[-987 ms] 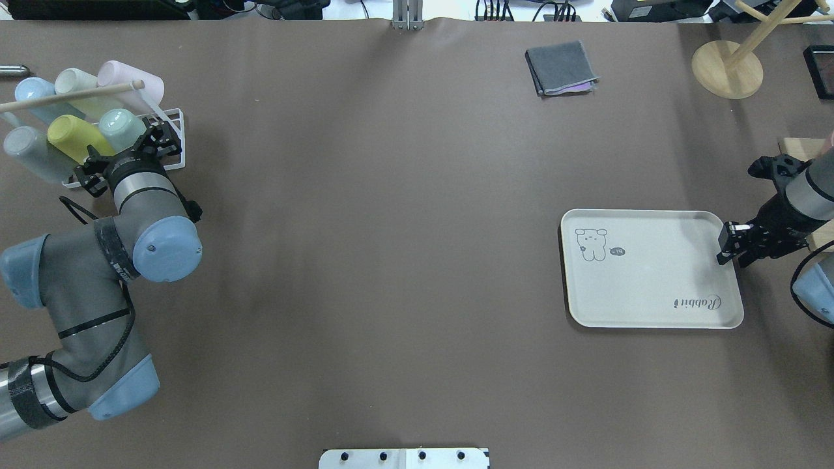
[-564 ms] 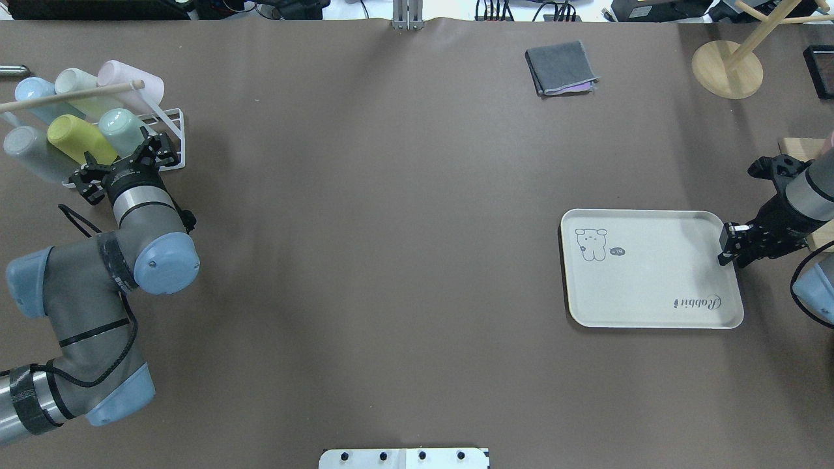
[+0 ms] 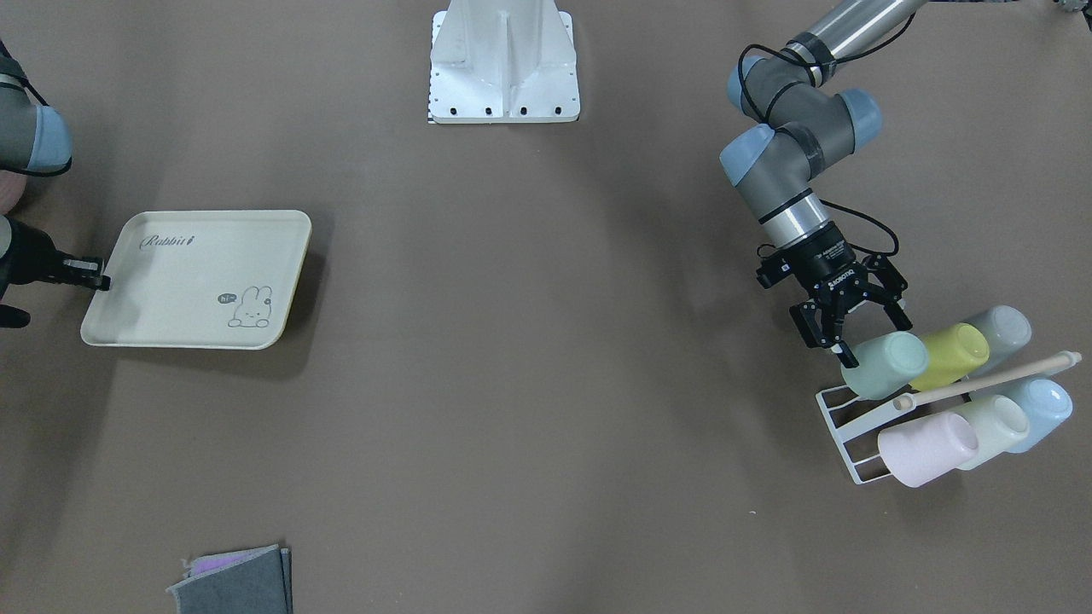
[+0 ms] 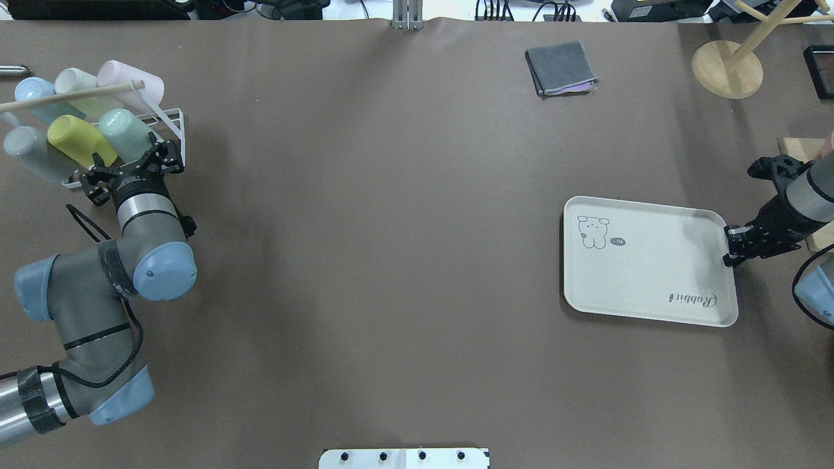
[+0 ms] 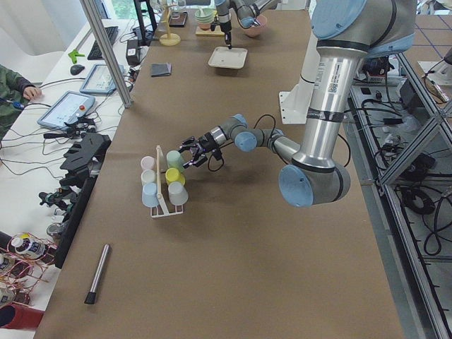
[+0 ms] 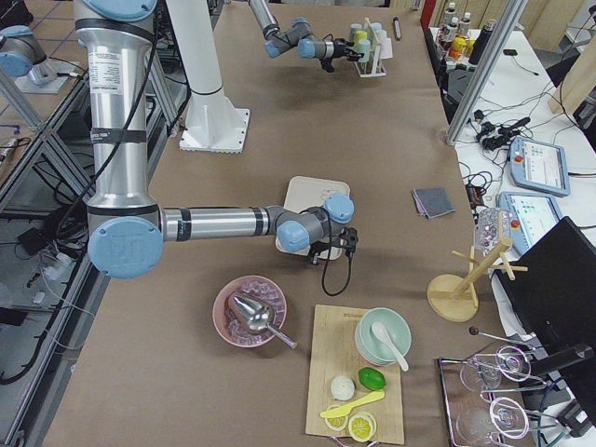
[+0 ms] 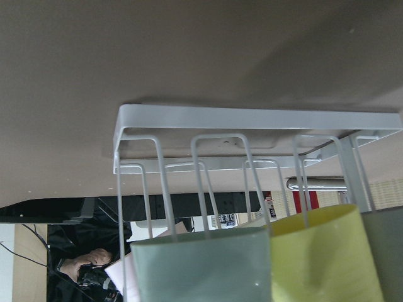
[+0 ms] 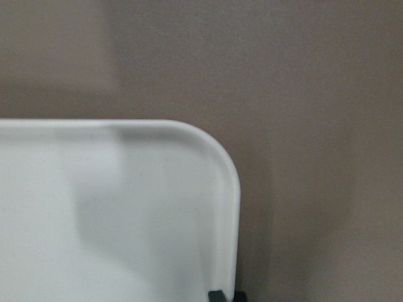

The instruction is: Pick up and place green cup on tray

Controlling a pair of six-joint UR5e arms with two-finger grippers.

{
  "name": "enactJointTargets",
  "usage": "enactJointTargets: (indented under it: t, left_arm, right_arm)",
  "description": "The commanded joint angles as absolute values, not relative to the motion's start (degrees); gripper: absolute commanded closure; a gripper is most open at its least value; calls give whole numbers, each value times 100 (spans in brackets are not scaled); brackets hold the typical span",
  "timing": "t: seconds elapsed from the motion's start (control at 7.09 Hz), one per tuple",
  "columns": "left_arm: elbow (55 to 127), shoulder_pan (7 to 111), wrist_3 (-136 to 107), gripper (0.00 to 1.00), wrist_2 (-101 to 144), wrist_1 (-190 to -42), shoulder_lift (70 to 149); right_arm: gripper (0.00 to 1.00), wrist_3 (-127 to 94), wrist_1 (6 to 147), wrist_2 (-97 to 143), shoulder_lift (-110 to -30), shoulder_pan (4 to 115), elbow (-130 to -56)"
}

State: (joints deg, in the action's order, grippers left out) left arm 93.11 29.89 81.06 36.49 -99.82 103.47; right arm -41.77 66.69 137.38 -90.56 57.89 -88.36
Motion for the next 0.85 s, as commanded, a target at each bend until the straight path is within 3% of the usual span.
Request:
enactJointTargets:
  t: [0.0, 0.42, 0.7]
  left_arm:
    - [9202, 3006, 8262, 1, 3456, -10203, 10397]
    - [8676, 3050, 8689, 1, 3410, -11352, 10397]
    - [8456, 3050, 8780, 1, 3323, -11627, 10406]
  right_arm:
    - [100, -4183, 6592, 13973, -9018, 5792, -9191]
    - [100, -4201, 7028, 14054, -8756, 5757, -10148]
    - [100, -4820, 8073, 14168, -7373, 5513, -10266]
